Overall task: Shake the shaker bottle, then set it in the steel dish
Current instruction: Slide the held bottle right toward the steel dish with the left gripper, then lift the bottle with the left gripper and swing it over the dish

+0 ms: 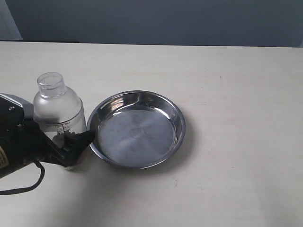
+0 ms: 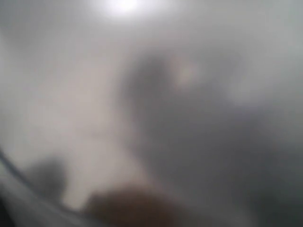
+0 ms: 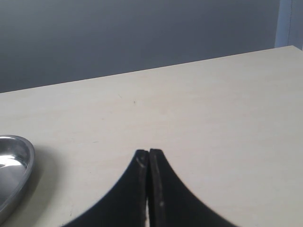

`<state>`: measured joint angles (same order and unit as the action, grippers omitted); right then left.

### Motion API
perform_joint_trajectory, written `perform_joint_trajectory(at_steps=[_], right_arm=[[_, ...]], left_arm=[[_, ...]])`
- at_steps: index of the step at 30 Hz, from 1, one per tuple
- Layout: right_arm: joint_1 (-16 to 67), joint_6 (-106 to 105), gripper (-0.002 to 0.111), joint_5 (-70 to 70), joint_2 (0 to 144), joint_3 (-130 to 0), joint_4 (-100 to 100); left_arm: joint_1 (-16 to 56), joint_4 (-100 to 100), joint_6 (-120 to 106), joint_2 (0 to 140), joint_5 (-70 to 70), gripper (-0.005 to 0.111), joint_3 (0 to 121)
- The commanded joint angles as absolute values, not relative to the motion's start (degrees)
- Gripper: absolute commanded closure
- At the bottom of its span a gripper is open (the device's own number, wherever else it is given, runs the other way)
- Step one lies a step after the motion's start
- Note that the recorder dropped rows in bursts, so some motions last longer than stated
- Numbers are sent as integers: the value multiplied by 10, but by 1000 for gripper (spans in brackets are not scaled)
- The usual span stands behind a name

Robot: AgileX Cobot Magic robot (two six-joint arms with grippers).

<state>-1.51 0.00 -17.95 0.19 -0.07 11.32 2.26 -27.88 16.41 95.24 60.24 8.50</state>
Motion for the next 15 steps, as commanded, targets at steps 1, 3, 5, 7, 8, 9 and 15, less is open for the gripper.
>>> perform_joint_trajectory(at_steps=[1, 3, 5, 7, 8, 9, 15], right_arm=[[-17, 0, 109, -176, 0, 0, 112], [-17, 0, 109, -176, 0, 0, 112], [-17, 0, 109, -176, 0, 0, 112], [-17, 0, 109, -176, 0, 0, 112], [-17, 0, 109, -176, 0, 0, 112], [-17, 0, 109, -176, 0, 0, 112], [-17, 0, 109, -176, 0, 0, 112]], left_arm=[[24, -272, 165, 954, 599, 34, 88], [24, -281, 165, 954, 608, 47, 88], [24, -295, 165, 954, 630, 64, 88], [24, -303, 165, 954, 645, 76, 88], [24, -304, 165, 954, 648, 80, 88], [24, -304, 165, 954, 645, 87, 88], [24, -298, 141, 950, 665, 106, 76]])
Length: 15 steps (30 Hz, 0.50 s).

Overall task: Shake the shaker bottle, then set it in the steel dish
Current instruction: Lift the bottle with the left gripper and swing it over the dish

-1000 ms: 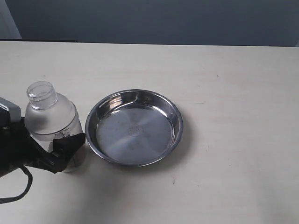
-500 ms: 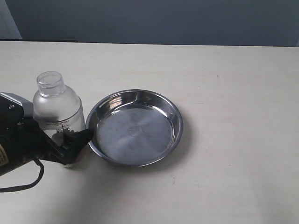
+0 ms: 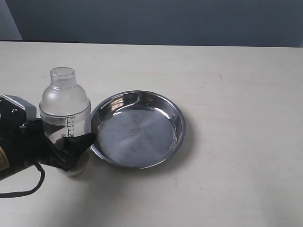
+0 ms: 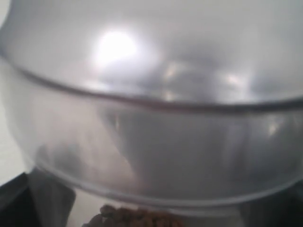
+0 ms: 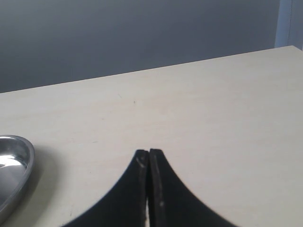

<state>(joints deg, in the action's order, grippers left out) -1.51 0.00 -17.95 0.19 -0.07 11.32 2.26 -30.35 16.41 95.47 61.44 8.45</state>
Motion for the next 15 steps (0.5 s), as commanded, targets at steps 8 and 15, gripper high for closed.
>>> perform_joint_trajectory(at_steps=[8, 15], right_arm=[[-17, 0, 109, -176, 0, 0, 112], [-17, 0, 109, -176, 0, 0, 112]], left_arm=[[24, -306, 205, 870, 700, 106, 92], [51, -454, 385, 810, 631, 106, 249]])
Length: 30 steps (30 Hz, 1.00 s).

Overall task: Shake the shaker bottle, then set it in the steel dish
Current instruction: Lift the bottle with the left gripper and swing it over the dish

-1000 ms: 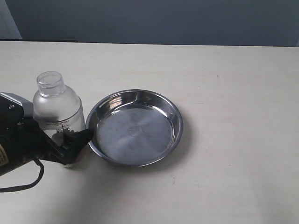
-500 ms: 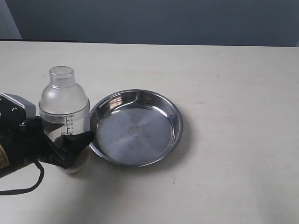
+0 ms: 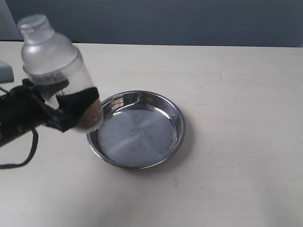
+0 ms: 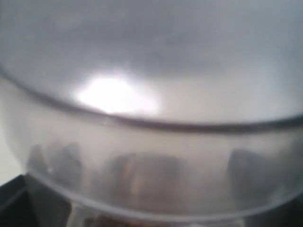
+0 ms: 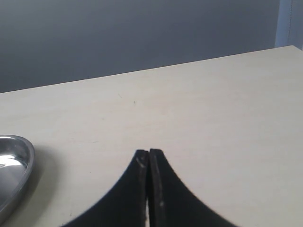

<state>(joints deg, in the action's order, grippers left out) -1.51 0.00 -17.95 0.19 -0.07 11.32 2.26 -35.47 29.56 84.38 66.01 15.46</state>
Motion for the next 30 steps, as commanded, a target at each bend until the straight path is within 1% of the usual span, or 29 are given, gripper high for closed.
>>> perform_joint_trajectory(at_steps=[1, 3, 4, 6, 8, 11, 12, 14, 16, 18, 20, 22, 24, 26, 27, 28, 29, 30], right_arm=[[-17, 0, 109, -176, 0, 0, 112], [-17, 0, 109, -176, 0, 0, 112], [-17, 0, 109, -176, 0, 0, 112], [-17, 0, 109, -176, 0, 0, 112], [-17, 0, 109, -176, 0, 0, 112], [-17, 0, 109, -176, 0, 0, 112], [-17, 0, 109, -176, 0, 0, 112], [-17, 0, 109, -176, 0, 0, 112], [-17, 0, 109, -176, 0, 0, 112], [-17, 0, 109, -176, 0, 0, 112], [-17, 0, 109, -176, 0, 0, 112], [-17, 0, 109, -176, 0, 0, 112], [-17, 0, 109, -176, 0, 0, 112], [-17, 0, 109, -176, 0, 0, 112], [-17, 0, 109, -176, 0, 0, 112], [-17, 0, 109, -176, 0, 0, 112], [-17, 0, 109, -176, 0, 0, 112], [-17, 0, 109, -176, 0, 0, 112]], left_arm=[[65, -456, 385, 805, 582, 106, 270], [98, -431, 353, 800, 481, 106, 314], [109, -411, 339, 799, 457, 106, 332], [121, -404, 338, 794, 457, 106, 354], [138, -406, 338, 798, 443, 106, 357], [178, -396, 337, 864, 328, 106, 332], [183, -396, 337, 886, 314, 106, 324], [184, -402, 361, 885, 331, 106, 326], [184, -403, 376, 839, 364, 106, 347], [184, -398, 380, 775, 355, 106, 379], [186, -383, 394, 755, 336, 106, 379], [196, -401, 415, 783, 297, 106, 350], [195, -376, 419, 816, 281, 106, 322], [188, -294, 418, 820, 319, 106, 309], [195, -297, 414, 820, 372, 106, 307], [212, -350, 412, 820, 424, 106, 312], [227, -398, 409, 819, 429, 106, 324], [245, -431, 409, 818, 382, 106, 341]])
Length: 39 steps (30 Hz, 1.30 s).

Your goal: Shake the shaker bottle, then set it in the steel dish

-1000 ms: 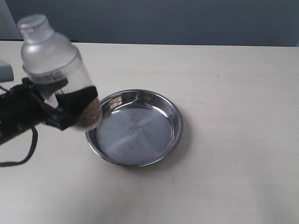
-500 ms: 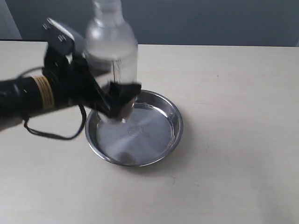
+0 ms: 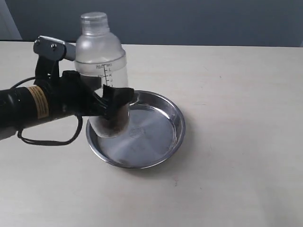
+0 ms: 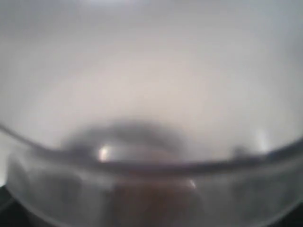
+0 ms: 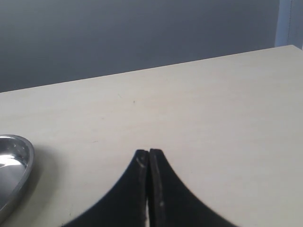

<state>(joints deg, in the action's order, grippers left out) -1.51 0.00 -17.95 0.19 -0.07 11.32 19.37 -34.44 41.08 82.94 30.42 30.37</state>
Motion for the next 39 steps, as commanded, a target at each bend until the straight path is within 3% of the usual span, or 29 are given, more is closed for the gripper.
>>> perform_joint_trajectory(at_steps=[1, 2, 4, 8, 12, 15, 19, 22, 26, 33, 39], right_arm=[[-17, 0, 109, -176, 0, 0, 112], [-17, 0, 109, -176, 0, 0, 112], [-17, 0, 109, -176, 0, 0, 112], [-17, 0, 109, -176, 0, 0, 112], [-17, 0, 109, -176, 0, 0, 112], [-17, 0, 109, -176, 0, 0, 113], [-17, 0, 109, -176, 0, 0, 110], [-17, 0, 109, -176, 0, 0, 110], [-17, 0, 109, -176, 0, 0, 110], [-17, 0, 109, -176, 0, 0, 110], [-17, 0, 109, -176, 0, 0, 110]], left_arm=[[256, -404, 383, 817, 295, 106, 355], [255, -324, 331, 817, 221, 106, 361], [233, -51, 183, 825, 218, 106, 359], [314, -254, 188, 805, 166, 106, 361], [243, 98, 102, 839, 205, 106, 357], [300, -165, 151, 826, 165, 106, 366], [254, 89, 140, 856, 195, 106, 362], [314, -166, 153, 842, 157, 106, 363], [274, 59, 120, 877, 200, 106, 352], [299, -84, 168, 776, 218, 106, 415], [299, -75, 176, 862, 178, 106, 359]])
